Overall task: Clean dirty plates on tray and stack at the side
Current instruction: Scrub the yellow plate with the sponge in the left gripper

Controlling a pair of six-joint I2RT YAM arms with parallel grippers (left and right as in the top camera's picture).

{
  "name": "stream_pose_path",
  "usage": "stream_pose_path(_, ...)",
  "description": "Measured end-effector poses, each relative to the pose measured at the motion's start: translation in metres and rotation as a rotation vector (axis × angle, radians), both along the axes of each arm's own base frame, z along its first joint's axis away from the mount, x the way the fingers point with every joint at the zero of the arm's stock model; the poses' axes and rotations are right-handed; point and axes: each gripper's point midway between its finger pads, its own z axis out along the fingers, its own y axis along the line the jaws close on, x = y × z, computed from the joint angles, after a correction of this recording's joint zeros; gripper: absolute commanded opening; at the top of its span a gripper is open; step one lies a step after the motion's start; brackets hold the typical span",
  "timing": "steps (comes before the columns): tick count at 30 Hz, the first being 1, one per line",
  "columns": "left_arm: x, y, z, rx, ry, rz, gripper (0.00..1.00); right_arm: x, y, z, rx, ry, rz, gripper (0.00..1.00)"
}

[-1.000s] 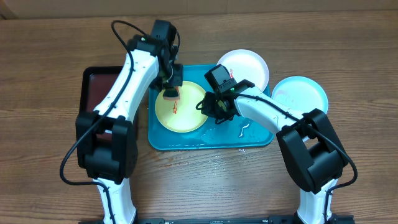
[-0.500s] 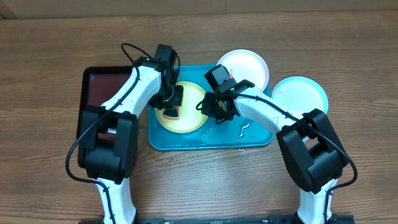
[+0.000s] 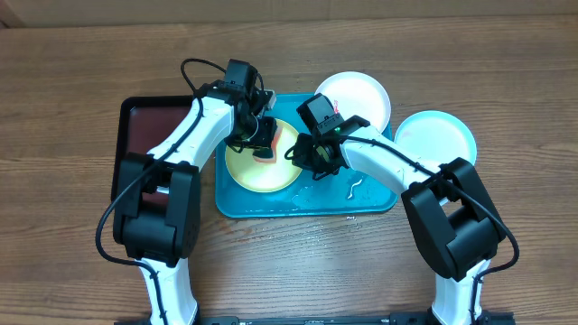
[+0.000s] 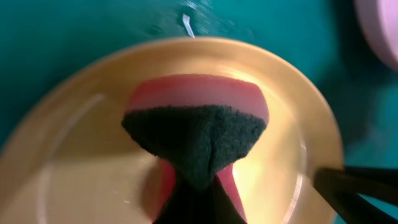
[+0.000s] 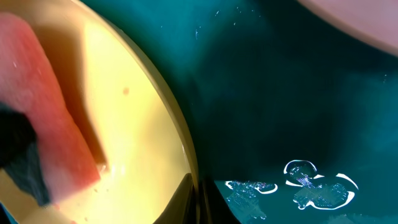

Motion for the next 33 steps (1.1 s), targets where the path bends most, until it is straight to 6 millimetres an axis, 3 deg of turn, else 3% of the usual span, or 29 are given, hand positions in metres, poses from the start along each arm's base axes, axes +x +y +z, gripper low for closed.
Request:
stream_pose_path(6, 0.009, 0.039, -0.005, 0.204, -0.031, 0.151, 0.04, 0.000, 0.000, 0.000, 0.000, 0.000, 0.000, 0.04)
stream_pose_path(12, -0.012, 0.053, -0.009, 0.278, 0.052, 0.193, 0.04, 0.000, 0.000, 0.000, 0.000, -0.001, 0.001, 0.04)
stream_pose_path(17, -0.045, 0.041, -0.011, 0.203, 0.206, 0.178, 0.04, 0.000, 0.000, 0.000, 0.000, -0.001, 0.001, 0.04)
stream_pose_path(21, -0.054, 0.013, -0.006, 0.045, 0.271, 0.160, 0.04, 0.000, 0.000, 0.000, 0.000, -0.001, 0.001, 0.04)
stream_pose_path(28, -0.031, -0.016, 0.003, -0.124, 0.192, 0.131, 0.05, 0.000, 0.000, 0.000, -0.001, -0.002, 0.004, 0.04)
stream_pose_path(33, -0.015, -0.007, 0.000, -0.069, 0.119, 0.146, 0.04, 0.000, 0.000, 0.000, -0.002, -0.003, 0.008, 0.04)
